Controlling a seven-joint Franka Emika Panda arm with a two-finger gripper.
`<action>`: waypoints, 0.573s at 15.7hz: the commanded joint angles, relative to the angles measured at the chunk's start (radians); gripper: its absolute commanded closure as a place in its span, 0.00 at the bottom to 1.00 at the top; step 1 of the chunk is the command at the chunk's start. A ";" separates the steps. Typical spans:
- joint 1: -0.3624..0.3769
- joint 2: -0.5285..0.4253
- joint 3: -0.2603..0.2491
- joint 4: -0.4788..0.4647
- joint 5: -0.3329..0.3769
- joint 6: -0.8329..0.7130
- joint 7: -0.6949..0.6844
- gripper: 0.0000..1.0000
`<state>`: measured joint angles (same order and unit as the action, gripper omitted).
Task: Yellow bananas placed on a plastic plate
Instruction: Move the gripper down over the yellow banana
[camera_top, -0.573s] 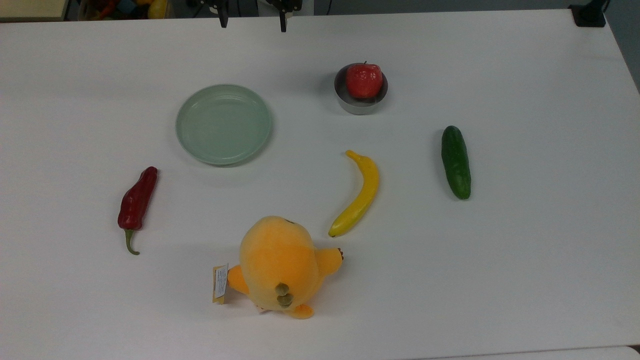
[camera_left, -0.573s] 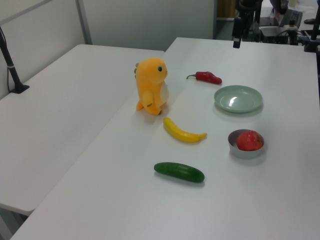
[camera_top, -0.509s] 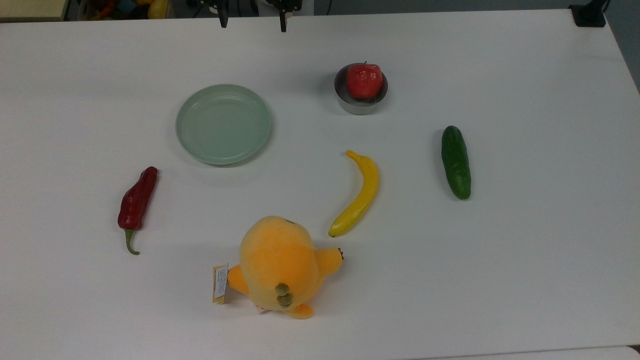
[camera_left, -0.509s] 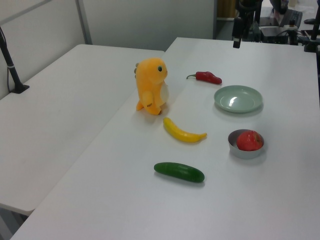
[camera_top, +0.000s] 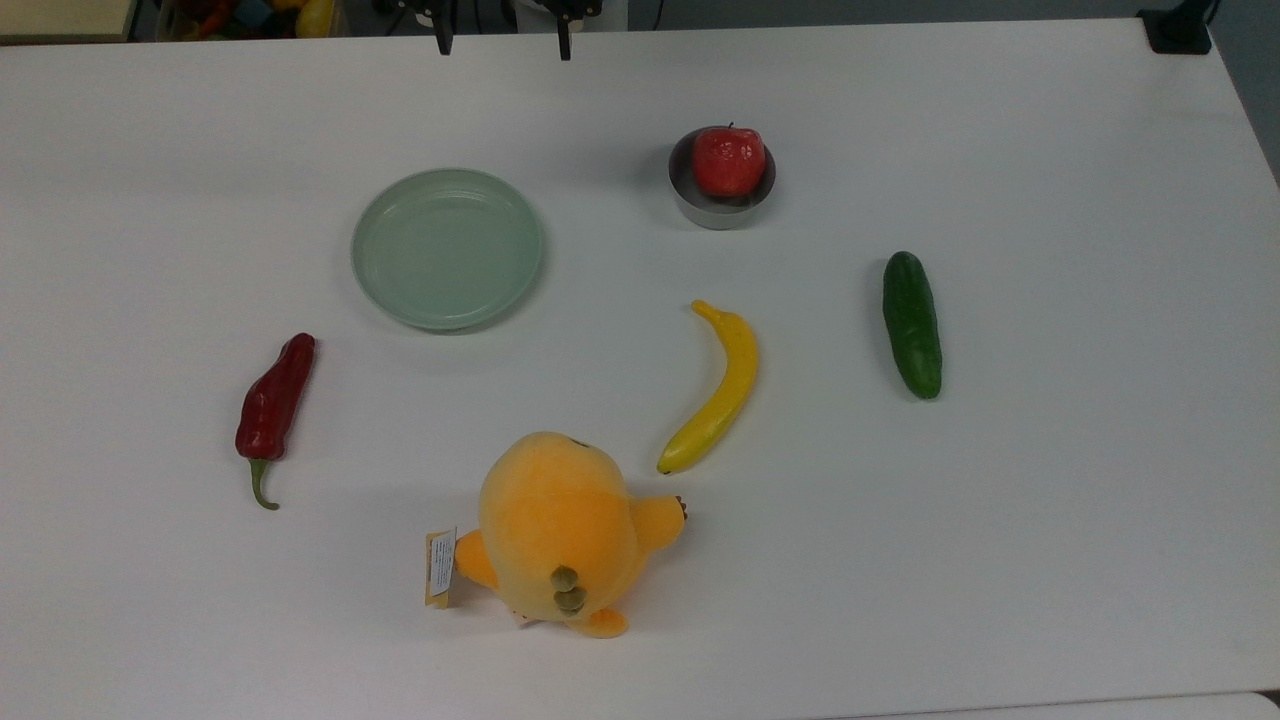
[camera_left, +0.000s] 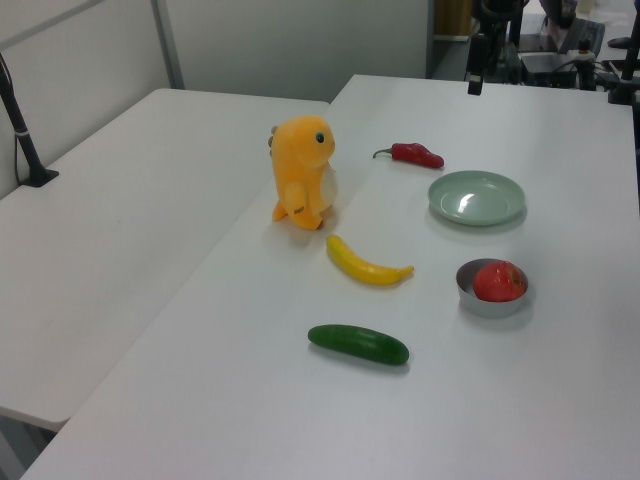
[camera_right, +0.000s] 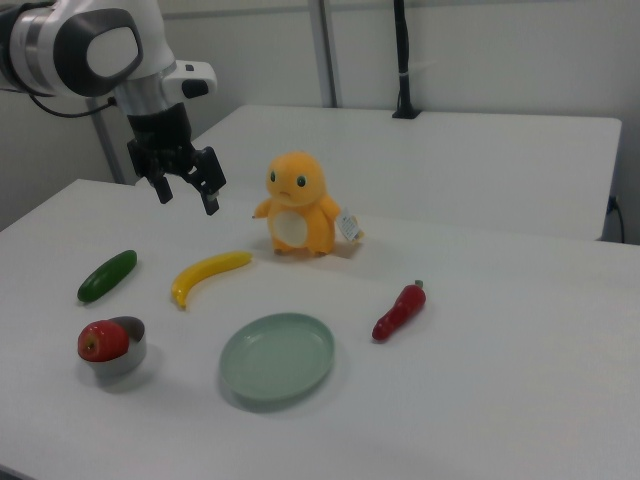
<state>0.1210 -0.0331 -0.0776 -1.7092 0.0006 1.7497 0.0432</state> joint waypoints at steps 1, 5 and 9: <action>0.000 -0.016 -0.001 -0.012 -0.007 -0.021 -0.025 0.00; 0.006 -0.010 -0.001 -0.027 -0.005 -0.018 -0.025 0.00; 0.022 0.048 -0.001 -0.024 0.009 0.030 -0.006 0.00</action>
<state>0.1238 -0.0231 -0.0765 -1.7282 0.0007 1.7504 0.0411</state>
